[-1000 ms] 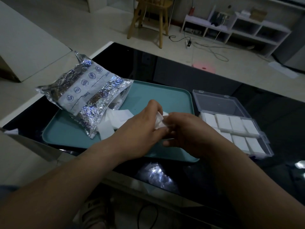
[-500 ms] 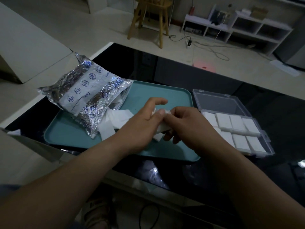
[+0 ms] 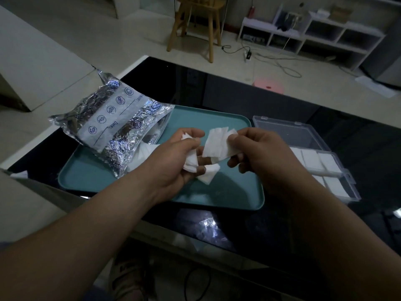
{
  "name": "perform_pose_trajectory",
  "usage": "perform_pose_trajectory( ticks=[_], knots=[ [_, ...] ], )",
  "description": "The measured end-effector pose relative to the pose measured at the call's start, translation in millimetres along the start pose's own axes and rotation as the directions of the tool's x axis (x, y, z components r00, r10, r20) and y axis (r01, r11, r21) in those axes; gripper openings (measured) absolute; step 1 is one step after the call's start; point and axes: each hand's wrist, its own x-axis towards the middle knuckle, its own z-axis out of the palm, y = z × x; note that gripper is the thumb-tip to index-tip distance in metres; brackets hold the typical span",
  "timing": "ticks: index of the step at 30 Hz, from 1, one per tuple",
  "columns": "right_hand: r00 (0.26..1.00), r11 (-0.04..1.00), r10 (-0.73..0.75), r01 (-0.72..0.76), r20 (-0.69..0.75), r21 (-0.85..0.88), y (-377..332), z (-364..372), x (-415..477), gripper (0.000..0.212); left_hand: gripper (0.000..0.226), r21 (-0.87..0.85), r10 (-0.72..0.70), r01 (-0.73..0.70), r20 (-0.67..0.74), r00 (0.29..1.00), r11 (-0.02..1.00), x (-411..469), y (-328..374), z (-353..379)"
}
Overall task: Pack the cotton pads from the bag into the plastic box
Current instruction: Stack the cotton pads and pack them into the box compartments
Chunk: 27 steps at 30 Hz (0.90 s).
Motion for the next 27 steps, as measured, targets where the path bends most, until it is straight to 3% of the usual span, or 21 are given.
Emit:
perform_pose_trajectory(
  ticks=[4, 7, 11, 16, 19, 23, 27],
  knots=[
    [0.999, 1.0, -0.009, 0.009, 0.052, 0.006, -2, -6, 1, 0.015, 0.032, 0.037, -0.031, 0.029, 0.044, 0.999, 0.999, -2, -1, -2],
    [0.997, 1.0, 0.006, -0.006, 0.08, -0.006, -3, -6, 1, 0.017, 0.026, 0.084, -0.025, 0.021, 0.047, 0.999, 0.996, -2, -3, 2],
    [1.0, 0.981, -0.022, 0.02, -0.01, -0.191, 3, 1, 1, 0.019, 0.016, 0.223, 0.101, -0.092, -0.031, 0.994, 0.971, 2, -8, 4],
    [0.996, 0.976, -0.036, 0.053, 0.085, -0.213, 4, 15, -4, 0.021, 0.031, 0.333, 0.053, -0.087, 0.112, 0.992, 0.939, -11, -16, 10],
    [0.993, 0.985, -0.032, 0.05, 0.11, -0.167, 6, 12, -2, 0.022, 0.028, 0.236, 0.035, -0.051, 0.071, 0.997, 0.97, -10, -15, 10],
    [0.998, 0.988, -0.046, 0.051, 0.041, -0.145, 6, -1, 3, 0.018, 0.029, -0.019, -0.075, 0.075, -0.01, 0.997, 0.997, -4, -7, 4],
    [0.996, 0.996, -0.073, 0.075, 0.05, -0.052, 2, -13, 6, 0.015, 0.036, -0.182, -0.186, 0.206, 0.119, 0.975, 0.961, -9, 2, 4]
  ],
)
